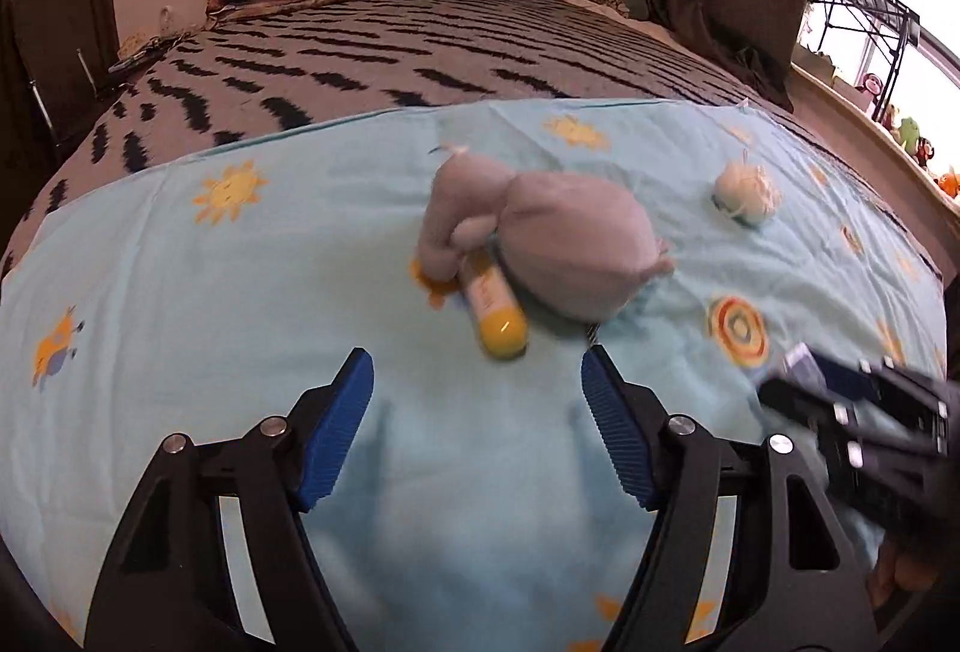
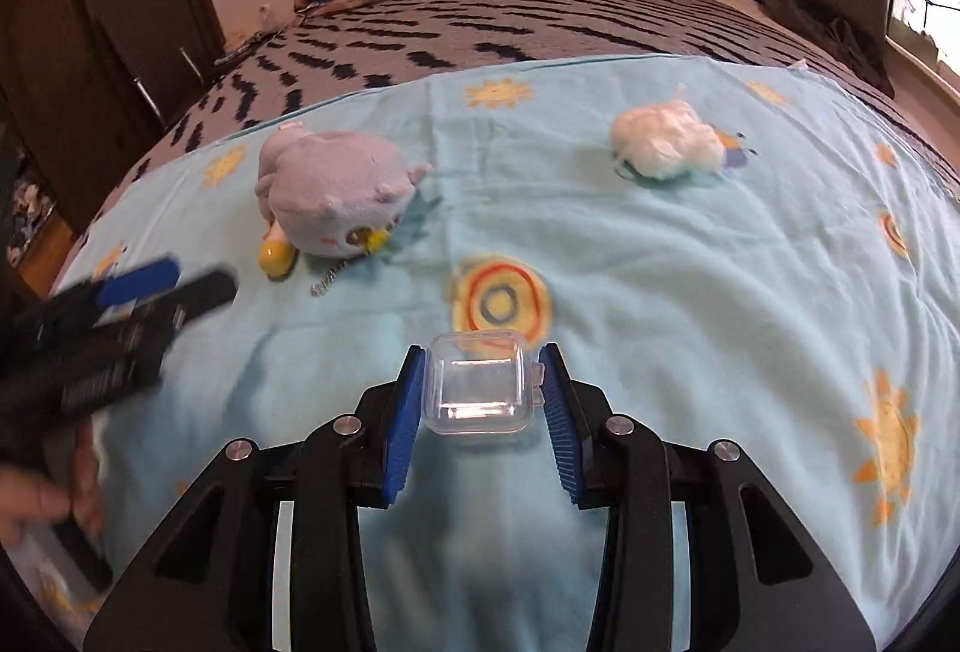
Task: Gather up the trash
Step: 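Grasp the clear plastic box with the right tool while the left tool grasps the yellow-white tube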
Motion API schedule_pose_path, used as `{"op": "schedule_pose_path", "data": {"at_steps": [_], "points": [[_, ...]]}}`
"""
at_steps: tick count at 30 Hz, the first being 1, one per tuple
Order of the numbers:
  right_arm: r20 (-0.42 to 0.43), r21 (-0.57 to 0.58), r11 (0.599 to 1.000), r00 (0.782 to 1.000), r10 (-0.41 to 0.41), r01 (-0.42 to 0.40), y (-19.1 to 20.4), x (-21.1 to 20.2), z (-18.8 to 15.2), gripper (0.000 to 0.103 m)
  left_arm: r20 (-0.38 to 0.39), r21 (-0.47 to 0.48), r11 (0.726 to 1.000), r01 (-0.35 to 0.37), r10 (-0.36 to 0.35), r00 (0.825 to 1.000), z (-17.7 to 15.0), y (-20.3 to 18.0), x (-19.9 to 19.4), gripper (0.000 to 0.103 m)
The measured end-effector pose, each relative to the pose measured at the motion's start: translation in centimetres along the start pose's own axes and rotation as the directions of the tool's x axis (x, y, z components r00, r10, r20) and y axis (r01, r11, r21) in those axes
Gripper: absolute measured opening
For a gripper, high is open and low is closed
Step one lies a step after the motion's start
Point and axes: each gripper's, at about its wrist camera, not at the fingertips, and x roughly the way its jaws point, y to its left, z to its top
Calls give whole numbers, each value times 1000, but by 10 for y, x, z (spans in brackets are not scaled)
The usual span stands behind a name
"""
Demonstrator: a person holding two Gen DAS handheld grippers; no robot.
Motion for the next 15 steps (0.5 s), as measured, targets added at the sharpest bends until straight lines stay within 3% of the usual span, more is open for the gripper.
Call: {"op": "schedule_pose_path", "data": {"at_steps": [8,15], "points": [[49,4,999,998,41,-42,-19,-36,-24,40,-111,39,995,-94,98,989,18,-18,49,59],[51,-6,997,996,79,-79,-21,-49,-37,40,-119,9,996,-90,90,989,33,-16,69,58]]}}
